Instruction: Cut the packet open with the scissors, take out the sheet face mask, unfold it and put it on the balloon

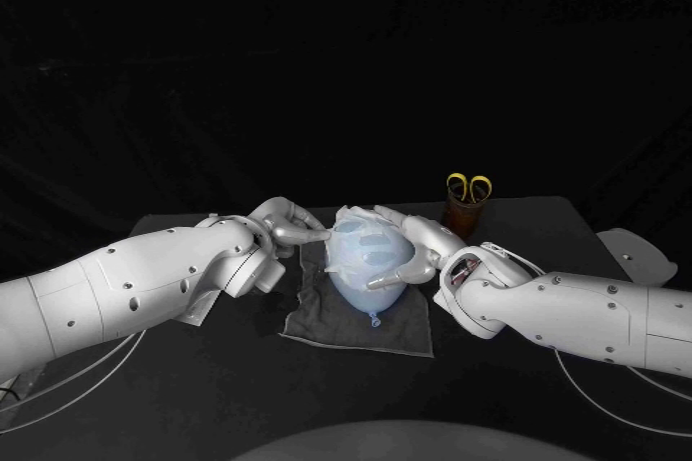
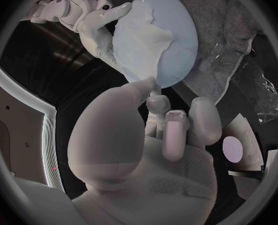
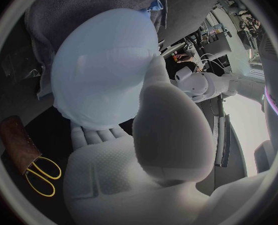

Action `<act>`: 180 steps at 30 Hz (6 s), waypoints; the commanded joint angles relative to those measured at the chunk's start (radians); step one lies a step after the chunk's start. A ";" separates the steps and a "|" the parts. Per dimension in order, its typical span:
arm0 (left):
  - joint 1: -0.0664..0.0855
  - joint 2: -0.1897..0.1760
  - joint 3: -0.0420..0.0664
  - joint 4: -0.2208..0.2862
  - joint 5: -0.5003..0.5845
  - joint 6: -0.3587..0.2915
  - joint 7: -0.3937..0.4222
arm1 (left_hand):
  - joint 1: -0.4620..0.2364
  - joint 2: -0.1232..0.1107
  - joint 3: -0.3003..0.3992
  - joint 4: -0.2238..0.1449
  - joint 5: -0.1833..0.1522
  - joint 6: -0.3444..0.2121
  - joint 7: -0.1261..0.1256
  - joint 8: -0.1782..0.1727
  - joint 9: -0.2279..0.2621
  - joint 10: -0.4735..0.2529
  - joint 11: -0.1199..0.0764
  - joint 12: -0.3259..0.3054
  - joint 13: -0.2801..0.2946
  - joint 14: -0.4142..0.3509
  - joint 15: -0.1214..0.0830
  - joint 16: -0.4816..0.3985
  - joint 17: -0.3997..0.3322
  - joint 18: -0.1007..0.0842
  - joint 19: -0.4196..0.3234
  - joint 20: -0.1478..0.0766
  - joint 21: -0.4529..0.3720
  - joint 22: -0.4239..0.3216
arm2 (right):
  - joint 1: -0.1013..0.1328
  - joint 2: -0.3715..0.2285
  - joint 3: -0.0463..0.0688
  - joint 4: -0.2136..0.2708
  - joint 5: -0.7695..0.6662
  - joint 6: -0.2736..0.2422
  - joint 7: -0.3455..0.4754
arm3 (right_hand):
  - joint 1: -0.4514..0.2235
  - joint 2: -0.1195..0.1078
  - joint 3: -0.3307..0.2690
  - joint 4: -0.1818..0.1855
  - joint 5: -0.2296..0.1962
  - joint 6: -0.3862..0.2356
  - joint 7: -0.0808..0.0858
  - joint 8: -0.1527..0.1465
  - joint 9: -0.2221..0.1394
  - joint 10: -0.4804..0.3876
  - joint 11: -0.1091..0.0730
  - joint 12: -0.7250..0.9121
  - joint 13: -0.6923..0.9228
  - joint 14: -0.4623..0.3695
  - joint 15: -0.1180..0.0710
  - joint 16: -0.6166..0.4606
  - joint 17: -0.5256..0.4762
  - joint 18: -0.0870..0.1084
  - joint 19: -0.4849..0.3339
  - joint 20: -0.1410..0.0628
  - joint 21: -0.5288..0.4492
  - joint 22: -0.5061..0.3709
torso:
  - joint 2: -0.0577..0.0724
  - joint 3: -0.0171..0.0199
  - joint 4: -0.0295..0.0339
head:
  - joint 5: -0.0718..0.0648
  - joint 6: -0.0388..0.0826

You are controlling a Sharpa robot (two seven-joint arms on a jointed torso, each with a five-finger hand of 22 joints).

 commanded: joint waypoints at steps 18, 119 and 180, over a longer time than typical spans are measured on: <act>0.000 0.034 0.001 -0.091 -0.025 0.041 -0.022 | -0.020 -0.016 0.028 -0.020 0.003 -0.007 0.002 0.006 0.073 0.013 -0.017 -0.020 -0.022 0.106 -0.003 0.004 0.263 -0.011 0.007 0.002 0.005 0.004 | -0.007 0.000 -0.005 0.000 -0.011 0.029 -0.015 | 0.008 0.004 0.004 0.000 0.000 0.005 0.161 0.005 0.001 0.005 0.000 0.002 0.001 -0.004 -0.001 -0.004 -0.001 -0.011 -0.007 -0.002 -0.006 -0.001 | 0.001 0.0000 -0.0005 | -0.005 0.000; -0.194 -0.148 0.000 0.272 0.624 -0.242 0.349 | 0.153 0.225 -0.916 0.191 0.001 -0.145 0.077 -0.157 -0.064 -0.117 0.051 -0.052 -0.168 0.067 0.056 -0.026 0.159 0.017 -0.073 0.052 -0.092 -0.140 | -0.017 0.008 -0.005 -0.017 -0.011 0.038 -0.015 | 0.011 0.006 0.010 0.000 -0.001 0.009 0.161 0.006 0.002 0.010 -0.001 0.002 0.001 -0.001 -0.001 -0.006 -0.002 -0.011 -0.006 -0.002 -0.005 -0.002 | -0.001 0.0011 0.0009 | 0.001 -0.010; -0.195 -0.116 0.031 0.282 0.607 -0.300 0.330 | 0.218 0.268 -0.960 0.174 0.001 -0.117 0.077 -0.168 -0.080 -0.097 0.050 -0.004 -0.107 0.079 0.056 -0.017 0.189 0.013 -0.061 0.055 -0.075 -0.113 | -0.018 0.012 -0.005 -0.018 -0.012 0.043 -0.016 | 0.010 0.006 0.009 0.000 -0.001 0.011 0.161 0.006 0.002 0.013 -0.001 0.002 0.002 0.000 -0.001 -0.007 -0.003 -0.011 -0.007 -0.002 -0.005 -0.004 | 0.000 0.0006 0.0006 | 0.000 -0.015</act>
